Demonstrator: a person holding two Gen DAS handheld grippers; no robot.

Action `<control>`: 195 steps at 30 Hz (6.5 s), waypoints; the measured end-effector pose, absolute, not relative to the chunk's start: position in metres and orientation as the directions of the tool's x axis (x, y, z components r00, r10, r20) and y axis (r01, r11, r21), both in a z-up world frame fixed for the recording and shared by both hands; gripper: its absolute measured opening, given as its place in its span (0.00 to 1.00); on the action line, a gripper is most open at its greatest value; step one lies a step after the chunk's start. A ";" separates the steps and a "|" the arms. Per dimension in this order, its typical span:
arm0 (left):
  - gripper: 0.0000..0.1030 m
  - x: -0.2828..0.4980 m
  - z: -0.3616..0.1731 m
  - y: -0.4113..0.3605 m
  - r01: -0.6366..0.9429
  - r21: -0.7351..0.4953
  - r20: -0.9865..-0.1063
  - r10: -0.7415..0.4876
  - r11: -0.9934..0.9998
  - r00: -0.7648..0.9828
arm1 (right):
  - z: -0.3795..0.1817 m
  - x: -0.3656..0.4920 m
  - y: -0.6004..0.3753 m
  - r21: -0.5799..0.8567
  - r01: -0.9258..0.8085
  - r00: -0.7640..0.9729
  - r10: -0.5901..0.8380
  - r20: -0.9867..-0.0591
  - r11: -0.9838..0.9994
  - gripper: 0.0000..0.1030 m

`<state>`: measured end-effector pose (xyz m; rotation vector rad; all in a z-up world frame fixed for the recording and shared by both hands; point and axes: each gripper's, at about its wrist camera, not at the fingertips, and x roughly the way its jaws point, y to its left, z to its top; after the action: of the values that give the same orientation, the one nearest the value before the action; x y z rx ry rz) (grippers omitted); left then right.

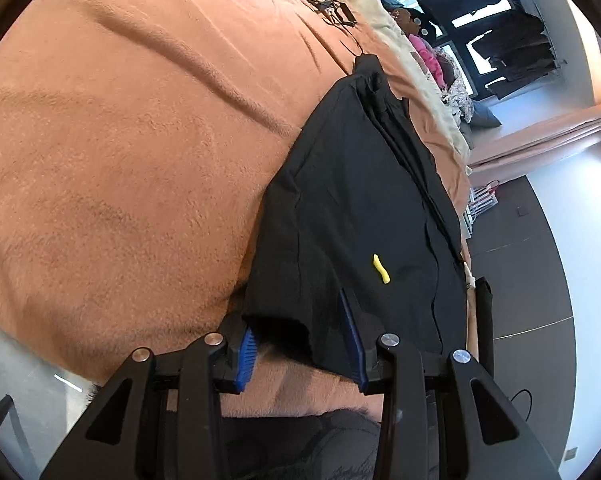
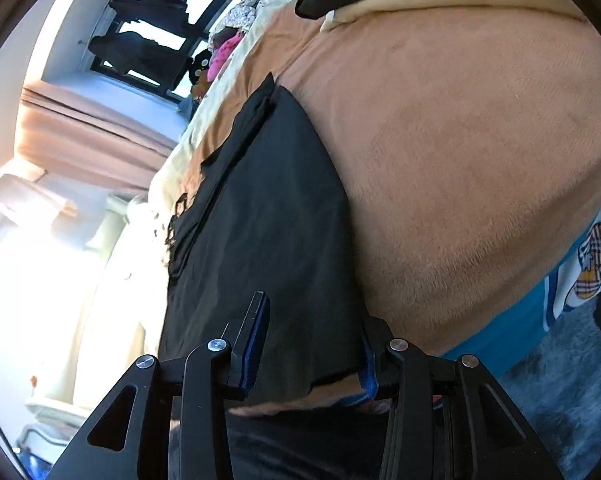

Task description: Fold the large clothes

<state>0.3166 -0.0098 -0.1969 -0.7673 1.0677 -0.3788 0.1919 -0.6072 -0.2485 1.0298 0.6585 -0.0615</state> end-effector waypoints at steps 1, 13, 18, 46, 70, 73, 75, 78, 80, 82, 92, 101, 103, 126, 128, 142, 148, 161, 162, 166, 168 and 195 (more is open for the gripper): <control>0.37 0.318 -0.197 -0.011 -0.081 -0.722 -0.640 -0.619 0.687 0.455 | -0.247 0.196 -0.606 0.769 0.349 0.808 0.244 -0.537 0.536 0.40; 0.07 0.344 -0.190 -0.024 -0.129 -0.643 -0.691 -0.500 0.755 0.522 | -0.247 0.214 -0.613 0.755 0.435 0.794 0.186 -0.578 0.491 0.09; 0.05 0.332 -0.159 -0.022 -0.059 -0.647 -0.639 -0.498 0.760 0.586 | -0.225 0.213 -0.612 0.755 0.394 0.813 0.185 -0.552 0.524 0.05; 0.05 0.165 -0.048 0.074 0.078 -0.714 -0.410 -0.506 0.696 0.759 | -0.063 0.135 -0.534 0.740 0.039 0.894 0.308 -0.326 0.671 0.04; 0.05 0.061 0.024 0.108 0.231 -0.706 -0.204 -0.505 0.669 0.839 | -0.018 0.062 -0.518 0.712 -0.096 0.908 0.354 -0.224 0.696 0.04; 0.05 0.064 0.033 0.107 0.243 -0.697 -0.189 -0.500 0.674 0.845 | -0.009 0.064 -0.520 0.706 -0.114 0.916 0.350 -0.198 0.699 0.04; 0.05 0.071 0.037 0.105 0.238 -0.689 -0.193 -0.490 0.685 0.850 | -0.007 0.066 -0.523 0.706 -0.112 0.918 0.345 -0.196 0.700 0.04; 0.05 0.088 0.035 0.103 0.226 -0.694 -0.204 -0.487 0.683 0.849 | -0.010 0.080 -0.527 0.707 -0.093 0.919 0.333 -0.209 0.701 0.04; 0.05 0.101 0.035 0.101 0.219 -0.696 -0.212 -0.486 0.684 0.848 | -0.013 0.091 -0.532 0.717 -0.082 0.918 0.333 -0.216 0.692 0.04; 0.05 0.118 0.040 0.097 0.219 -0.688 -0.213 -0.481 0.692 0.850 | -0.013 0.101 -0.536 0.722 -0.074 0.918 0.330 -0.221 0.688 0.04; 0.05 0.226 0.074 0.071 0.233 -0.634 -0.216 -0.458 0.737 0.862 | 0.004 0.186 -0.556 0.710 -0.031 0.940 0.262 -0.219 0.704 0.04; 0.05 0.336 0.062 0.050 0.201 -0.609 -0.300 -0.458 0.767 0.837 | 0.000 0.278 -0.571 0.701 0.038 0.937 0.218 -0.273 0.712 0.04; 0.05 0.354 0.054 0.045 0.186 -0.596 -0.326 -0.446 0.781 0.833 | -0.006 0.299 -0.574 0.697 0.058 0.930 0.216 -0.298 0.714 0.04; 0.12 0.508 -0.071 -0.007 0.043 -0.545 -0.607 -0.429 0.838 0.669 | -0.130 0.427 -0.585 0.594 0.290 0.765 0.191 -0.615 0.750 0.58; 0.23 0.509 -0.072 -0.008 0.048 -0.567 -0.601 -0.453 0.822 0.659 | -0.127 0.420 -0.585 0.589 0.301 0.782 0.160 -0.603 0.750 0.83; 0.88 0.467 -0.051 0.025 0.000 -0.454 -0.622 -0.318 0.891 0.716 | -0.124 0.377 -0.584 0.485 0.341 0.712 0.115 -0.693 0.805 0.84; 0.85 0.482 -0.077 0.017 0.023 -0.286 -0.756 -0.240 0.958 0.609 | -0.132 0.396 -0.578 0.347 0.307 0.618 0.091 -0.781 0.886 0.84; 0.58 0.558 -0.139 -0.015 0.120 -0.197 -0.881 -0.230 0.973 0.414 | -0.178 0.463 -0.563 0.168 0.182 0.429 0.076 -0.900 0.969 0.83; 0.55 0.565 -0.139 -0.017 0.130 -0.196 -0.878 -0.233 0.972 0.418 | -0.178 0.469 -0.563 0.162 0.178 0.434 0.070 -0.898 0.971 0.79; 0.52 0.583 -0.140 -0.023 0.149 -0.222 -0.865 -0.265 0.964 0.427 | -0.175 0.493 -0.565 0.159 0.153 0.468 0.070 -0.881 0.975 0.54; 0.34 0.588 -0.139 -0.026 0.164 -0.243 -0.856 -0.291 0.956 0.428 | -0.174 0.503 -0.567 0.165 0.162 0.482 0.068 -0.874 0.973 0.42; 0.04 0.537 -0.095 0.029 0.019 -0.386 -0.778 -0.336 0.922 0.531 | -0.114 0.470 -0.561 0.191 0.236 0.621 0.003 -0.784 0.953 0.65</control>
<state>0.5367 0.0293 -0.0949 -0.3521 0.9936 -0.2172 0.4700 -0.5606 -0.1143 0.2887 0.8937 -0.1361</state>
